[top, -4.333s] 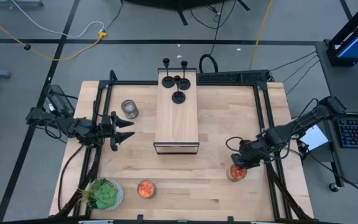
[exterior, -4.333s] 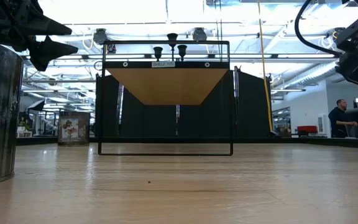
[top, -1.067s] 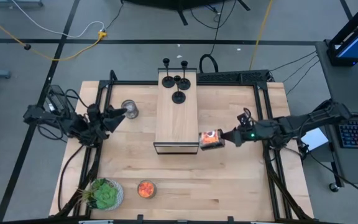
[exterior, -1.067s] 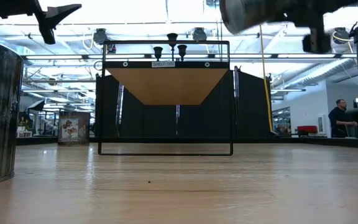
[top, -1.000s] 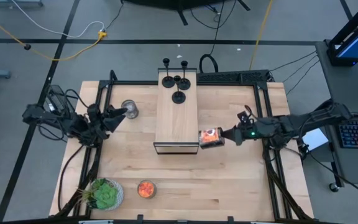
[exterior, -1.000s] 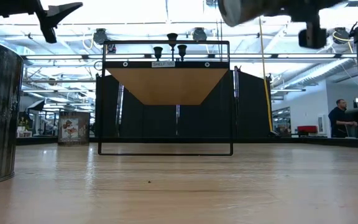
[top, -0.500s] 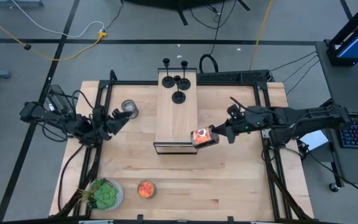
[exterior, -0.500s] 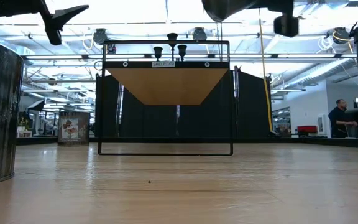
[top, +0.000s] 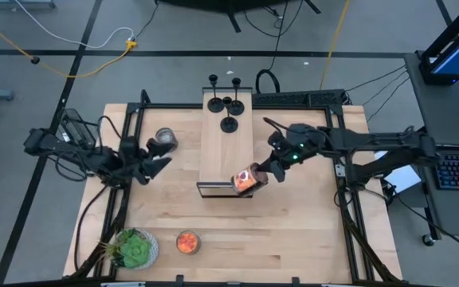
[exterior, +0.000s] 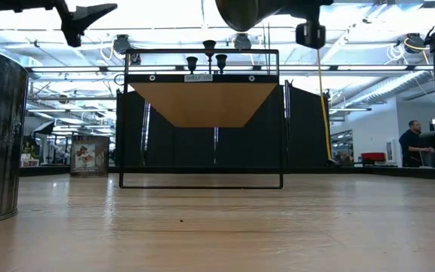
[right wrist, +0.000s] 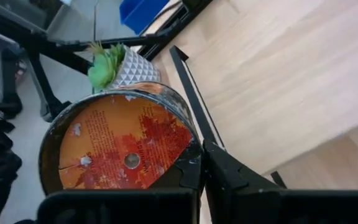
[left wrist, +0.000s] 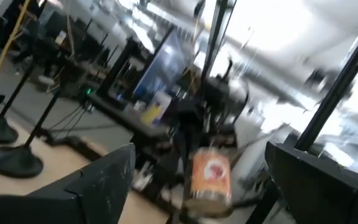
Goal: Pick & Place candle stick holders
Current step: Put the right orange scented candle on the shelf
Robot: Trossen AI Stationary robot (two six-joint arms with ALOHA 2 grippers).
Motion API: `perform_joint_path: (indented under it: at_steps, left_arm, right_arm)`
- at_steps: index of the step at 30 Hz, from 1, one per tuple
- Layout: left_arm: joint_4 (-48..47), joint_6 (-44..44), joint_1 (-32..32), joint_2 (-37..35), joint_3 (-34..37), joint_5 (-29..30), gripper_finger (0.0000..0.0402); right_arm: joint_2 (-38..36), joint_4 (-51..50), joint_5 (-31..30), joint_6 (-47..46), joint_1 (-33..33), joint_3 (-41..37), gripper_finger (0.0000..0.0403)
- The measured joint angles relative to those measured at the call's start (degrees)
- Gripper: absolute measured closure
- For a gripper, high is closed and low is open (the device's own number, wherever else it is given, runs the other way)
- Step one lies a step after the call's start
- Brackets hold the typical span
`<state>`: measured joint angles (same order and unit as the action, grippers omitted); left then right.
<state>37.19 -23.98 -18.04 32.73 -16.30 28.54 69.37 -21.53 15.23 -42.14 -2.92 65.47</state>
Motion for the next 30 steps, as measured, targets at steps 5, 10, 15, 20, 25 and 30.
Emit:
perform_joint_path:
  at_steps: [5, 10, 15, 20, 25, 30]
  left_arm:
    - [-15.9, -2.1, 0.1, 4.7, -9.3, 0.4, 0.0038]
    - [-25.1, -2.2, 1.6, 10.4, -18.5, 0.9, 0.0018]
    - [-32.0, -1.1, 3.5, 16.6, -26.8, -1.5, 0.0004]
    - [-39.6, -0.5, 5.9, 22.7, -34.4, -7.1, 0.0006]
    - [-47.4, -1.7, 8.9, 29.4, -41.5, -14.4, 0.0006]
    - [-52.7, -1.9, 11.7, 35.9, -48.3, -22.7, 0.0007]
  right_arm:
    - [2.8, -0.6, 2.2, 2.9, -1.6, 2.6, 0.0403]
    - [5.2, -1.2, 3.1, 5.5, -2.6, 4.4, 0.0403]
    - [7.3, -1.0, 3.1, 7.8, -2.8, 5.9, 0.0403]
    - [9.5, -1.0, 3.1, 9.6, -2.8, 7.0, 0.0403]
    - [10.2, -1.1, 3.1, 11.0, -2.8, 7.3, 0.0403]
    - [10.1, -1.0, 3.1, 11.7, -3.0, 7.3, 0.0403]
